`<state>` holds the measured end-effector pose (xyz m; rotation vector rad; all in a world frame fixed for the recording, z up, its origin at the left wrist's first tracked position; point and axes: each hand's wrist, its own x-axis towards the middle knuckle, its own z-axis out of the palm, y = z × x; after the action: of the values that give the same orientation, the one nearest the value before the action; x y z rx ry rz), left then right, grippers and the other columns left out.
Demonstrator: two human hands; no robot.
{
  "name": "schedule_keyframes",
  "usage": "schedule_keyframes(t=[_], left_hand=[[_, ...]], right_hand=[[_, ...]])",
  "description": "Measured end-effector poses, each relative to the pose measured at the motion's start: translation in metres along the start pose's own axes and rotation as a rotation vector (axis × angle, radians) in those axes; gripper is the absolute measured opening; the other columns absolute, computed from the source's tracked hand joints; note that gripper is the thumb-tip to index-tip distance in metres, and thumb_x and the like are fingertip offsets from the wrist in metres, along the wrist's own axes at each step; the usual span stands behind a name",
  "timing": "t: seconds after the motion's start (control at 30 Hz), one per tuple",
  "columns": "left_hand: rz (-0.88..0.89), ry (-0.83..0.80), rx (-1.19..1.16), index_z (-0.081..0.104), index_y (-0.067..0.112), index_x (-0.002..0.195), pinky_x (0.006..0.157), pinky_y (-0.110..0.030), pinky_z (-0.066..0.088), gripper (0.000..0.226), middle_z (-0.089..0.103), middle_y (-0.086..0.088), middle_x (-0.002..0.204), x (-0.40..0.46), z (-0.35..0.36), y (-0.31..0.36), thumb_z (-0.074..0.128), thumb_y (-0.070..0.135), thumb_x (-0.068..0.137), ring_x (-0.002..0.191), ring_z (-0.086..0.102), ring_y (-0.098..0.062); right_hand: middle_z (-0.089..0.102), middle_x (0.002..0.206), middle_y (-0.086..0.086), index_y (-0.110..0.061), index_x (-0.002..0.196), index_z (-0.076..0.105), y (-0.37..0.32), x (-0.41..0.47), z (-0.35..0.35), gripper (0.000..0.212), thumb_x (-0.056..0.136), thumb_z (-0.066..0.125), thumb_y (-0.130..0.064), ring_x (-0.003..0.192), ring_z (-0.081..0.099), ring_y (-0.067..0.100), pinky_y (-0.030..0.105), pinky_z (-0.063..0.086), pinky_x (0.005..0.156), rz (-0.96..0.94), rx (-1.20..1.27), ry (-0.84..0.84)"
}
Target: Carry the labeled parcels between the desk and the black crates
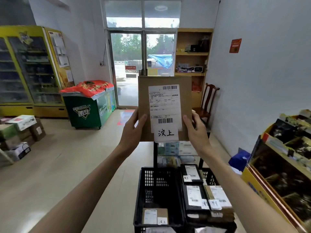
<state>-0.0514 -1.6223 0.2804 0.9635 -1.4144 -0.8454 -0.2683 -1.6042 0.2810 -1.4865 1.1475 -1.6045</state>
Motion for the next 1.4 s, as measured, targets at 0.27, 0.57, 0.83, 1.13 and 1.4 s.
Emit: schedule_keyframes(t=[0.27,0.57,0.83,1.13,1.4], left_hand=[[-0.115,-0.022,-0.01,0.051,0.024,0.146,0.105,-0.045,0.052,0.039,0.065,0.008,0.135,0.047,-0.016,-0.095,0.048,0.03,0.108,0.12,0.064,-0.013],[-0.236,-0.063,0.021,0.041,0.025,0.154,0.105,-0.04,0.053,0.047,0.062,0.007,0.14,0.098,0.013,-0.174,0.047,0.031,0.108,0.122,0.063,-0.009],[-0.367,-0.076,0.092,0.042,0.022,0.153,0.098,-0.028,0.056,0.044,0.062,0.005,0.139,0.127,0.043,-0.253,0.046,0.023,0.109,0.119,0.064,-0.007],[-0.675,0.005,0.127,0.04,0.023,0.154,0.101,-0.025,0.053,0.048,0.058,0.004,0.143,0.108,0.054,-0.375,0.049,0.028,0.107,0.125,0.061,-0.008],[-0.884,-0.066,0.171,0.045,0.012,0.15,0.093,-0.029,0.058,0.045,0.067,0.0,0.131,0.066,0.048,-0.484,0.049,0.029,0.107,0.113,0.067,-0.005]], right_hand=[[0.064,0.13,-0.002,-0.024,0.146,0.047,0.085,0.046,0.038,0.049,0.1,0.055,-0.041,0.115,0.065,0.013,0.029,0.059,0.087,0.146,-0.072,0.003],[0.064,0.133,-0.004,-0.036,0.142,0.049,0.175,0.096,0.031,0.07,0.084,0.056,-0.074,0.12,0.063,0.021,0.049,0.056,0.095,0.274,-0.119,0.004],[0.065,0.132,-0.001,-0.022,0.146,0.046,0.283,0.135,0.019,0.061,0.096,0.057,-0.053,0.116,0.065,0.015,0.045,0.056,0.097,0.439,-0.087,-0.06],[0.065,0.132,-0.007,-0.026,0.149,0.044,0.409,0.128,0.03,0.055,0.099,0.055,-0.046,0.117,0.063,0.009,0.032,0.057,0.094,0.658,-0.075,-0.177],[0.057,0.143,-0.005,-0.024,0.153,0.038,0.511,0.07,0.047,0.059,0.101,0.051,-0.047,0.128,0.055,0.008,0.032,0.047,0.108,0.882,-0.147,-0.168]])
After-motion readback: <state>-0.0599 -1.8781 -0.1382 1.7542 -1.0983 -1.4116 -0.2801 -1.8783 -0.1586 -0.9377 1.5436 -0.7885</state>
